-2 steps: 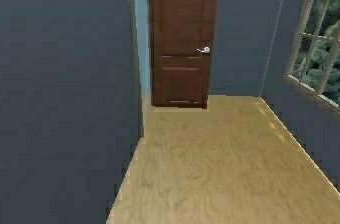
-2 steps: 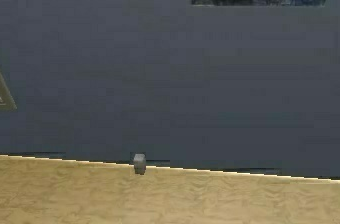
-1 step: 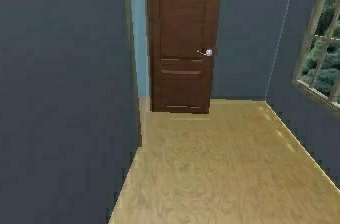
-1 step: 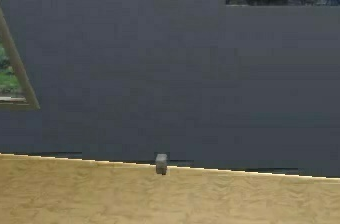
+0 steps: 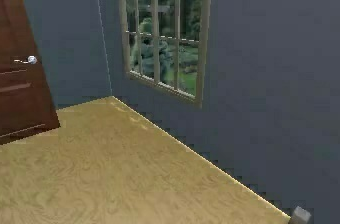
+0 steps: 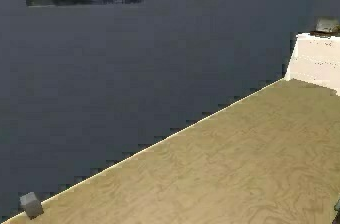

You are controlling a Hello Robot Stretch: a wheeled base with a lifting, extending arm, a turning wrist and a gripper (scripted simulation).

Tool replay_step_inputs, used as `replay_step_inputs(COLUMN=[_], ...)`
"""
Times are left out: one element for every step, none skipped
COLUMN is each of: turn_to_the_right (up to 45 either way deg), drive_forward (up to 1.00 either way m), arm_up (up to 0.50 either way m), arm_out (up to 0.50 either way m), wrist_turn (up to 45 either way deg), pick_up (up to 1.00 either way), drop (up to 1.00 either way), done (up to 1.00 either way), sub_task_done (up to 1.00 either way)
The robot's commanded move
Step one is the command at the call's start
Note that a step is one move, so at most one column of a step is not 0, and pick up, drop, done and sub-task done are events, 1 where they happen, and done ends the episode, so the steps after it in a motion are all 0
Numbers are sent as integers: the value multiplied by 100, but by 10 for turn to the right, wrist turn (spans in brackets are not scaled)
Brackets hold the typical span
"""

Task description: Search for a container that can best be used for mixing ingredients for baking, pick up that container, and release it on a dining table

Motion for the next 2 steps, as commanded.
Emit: replay_step_inputs(turn_to_the_right=[450, 30], drive_forward=[0, 0], arm_up=[0, 0], arm_out=[0, 0], wrist_turn=[0, 0], pick_up=[0, 0], drop=[0, 0], done=[0, 0], sub_task_done=[0, 0])
